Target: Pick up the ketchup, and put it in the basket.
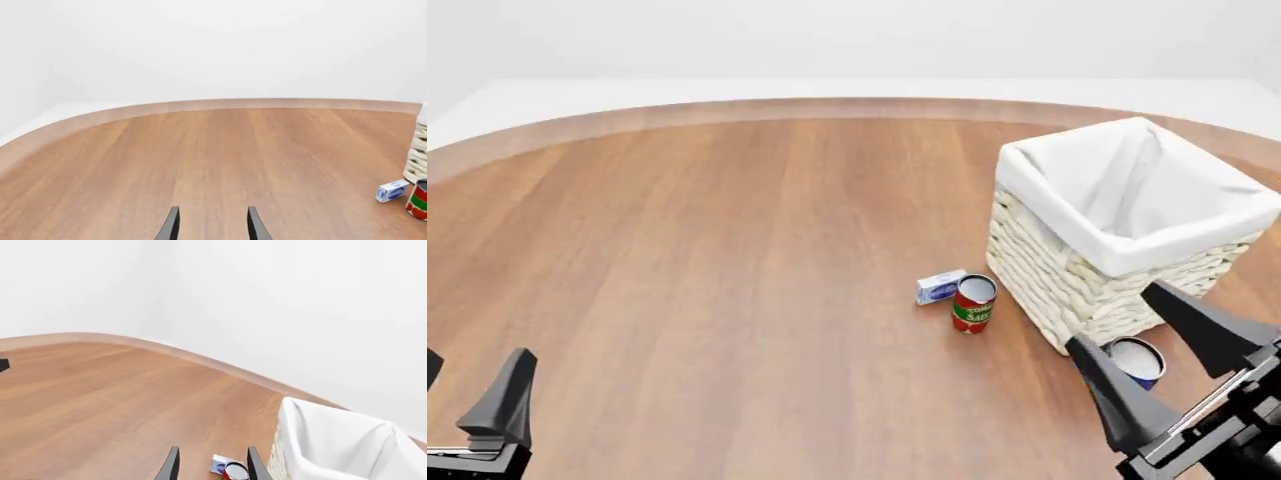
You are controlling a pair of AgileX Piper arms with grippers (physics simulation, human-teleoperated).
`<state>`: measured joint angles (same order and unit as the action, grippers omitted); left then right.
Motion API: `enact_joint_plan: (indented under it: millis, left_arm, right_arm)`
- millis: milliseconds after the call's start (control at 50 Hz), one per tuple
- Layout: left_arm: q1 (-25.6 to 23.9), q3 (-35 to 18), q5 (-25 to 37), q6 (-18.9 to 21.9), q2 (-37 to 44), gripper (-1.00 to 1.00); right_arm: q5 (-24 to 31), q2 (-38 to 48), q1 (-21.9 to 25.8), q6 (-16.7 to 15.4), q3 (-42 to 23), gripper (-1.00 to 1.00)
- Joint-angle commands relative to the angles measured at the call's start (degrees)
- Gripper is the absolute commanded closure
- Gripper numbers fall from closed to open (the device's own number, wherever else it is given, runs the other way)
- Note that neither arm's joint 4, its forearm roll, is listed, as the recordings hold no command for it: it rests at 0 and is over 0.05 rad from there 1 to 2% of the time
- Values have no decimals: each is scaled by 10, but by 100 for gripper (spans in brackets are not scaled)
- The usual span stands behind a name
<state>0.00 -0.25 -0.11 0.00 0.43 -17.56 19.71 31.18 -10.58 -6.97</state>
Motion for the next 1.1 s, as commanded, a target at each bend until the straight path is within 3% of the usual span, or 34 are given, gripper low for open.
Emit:
enact_joint_plan:
  millis: [20, 40, 60, 180, 240, 580, 1100]
  left_arm:
    - [0, 0, 0, 0, 0, -100]
    - [0, 0, 0, 0, 0, -100]
    - [0, 0, 0, 0, 0, -100]
    - [0, 0, 0, 0, 0, -100]
    - [0, 0, 0, 0, 0, -100]
    - [0, 0, 0, 0, 0, -100]
    - [0, 0, 0, 0, 0, -100]
  right_arm:
    - [-19, 37, 38, -6, -20, -100]
    - [-19, 37, 38, -6, -20, -100]
    - [-41, 72, 70, -12, -34, -100]
    - [-74, 116, 97, -14, -39, -100]
    - [-74, 161, 153, -10, -72, -100]
    - [-131, 280, 255, -12, -110, -100]
    - [-183, 415, 336, 0, -168, -100]
